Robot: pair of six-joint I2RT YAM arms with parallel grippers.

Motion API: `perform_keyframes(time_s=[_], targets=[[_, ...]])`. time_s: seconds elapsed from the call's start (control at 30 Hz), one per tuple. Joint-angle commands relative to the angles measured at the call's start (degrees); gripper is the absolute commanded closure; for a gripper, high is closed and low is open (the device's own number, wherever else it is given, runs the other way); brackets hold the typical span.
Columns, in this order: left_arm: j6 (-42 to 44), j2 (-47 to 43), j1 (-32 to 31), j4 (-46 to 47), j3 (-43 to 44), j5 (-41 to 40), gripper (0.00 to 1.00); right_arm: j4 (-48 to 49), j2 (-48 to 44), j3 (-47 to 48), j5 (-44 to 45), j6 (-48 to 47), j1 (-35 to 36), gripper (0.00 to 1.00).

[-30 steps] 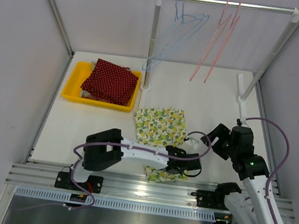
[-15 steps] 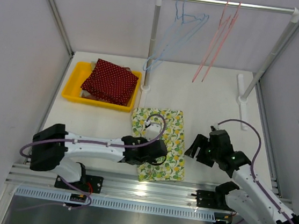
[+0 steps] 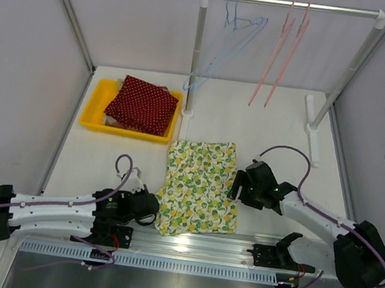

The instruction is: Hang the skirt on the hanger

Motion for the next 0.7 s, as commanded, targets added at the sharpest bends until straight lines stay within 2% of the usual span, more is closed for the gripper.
perform_keyframes(time_s=[0.0,0.1,0.2,0.3,0.4,0.43,0.53,0.67], targets=[[-10.01,-4.92,0.38,-5.63,-1.69,-2.46,1.00,5.70,5.55,2.23,2.03,-0.92,2.31,0.20],[-12.74,-5.55,0.46,-8.54,-2.14,-2.11,1.00,8.16,9.77,2.66,2.30,-0.66,3.10,0.23],[-16.60,-5.37,0.37,-12.05,-2.40,-1.93,1.00,9.75,13.98,4.24,2.47,-0.92,3.28,0.31],[-16.61,-6.60,0.46,-12.33,-2.58,-2.28,1.00,9.76,17.85,6.78,3.61,-1.63,3.45,0.39],[-15.64,-7.74,0.46,-10.66,-2.93,-3.07,1.00,8.19,21.27,8.81,4.93,-2.41,3.46,0.62],[-14.34,-7.92,0.72,-9.96,-2.84,-3.16,1.00,7.57,21.90,10.04,6.24,-2.77,3.11,0.75],[-12.39,-6.95,1.25,-7.94,-2.58,-2.99,1.00,5.37,22.70,11.19,6.61,-3.65,0.30,1.00],[-6.61,-5.02,4.23,-1.44,-2.75,-1.41,1.00,2.13,19.89,11.98,4.94,-5.14,-6.02,1.00]])
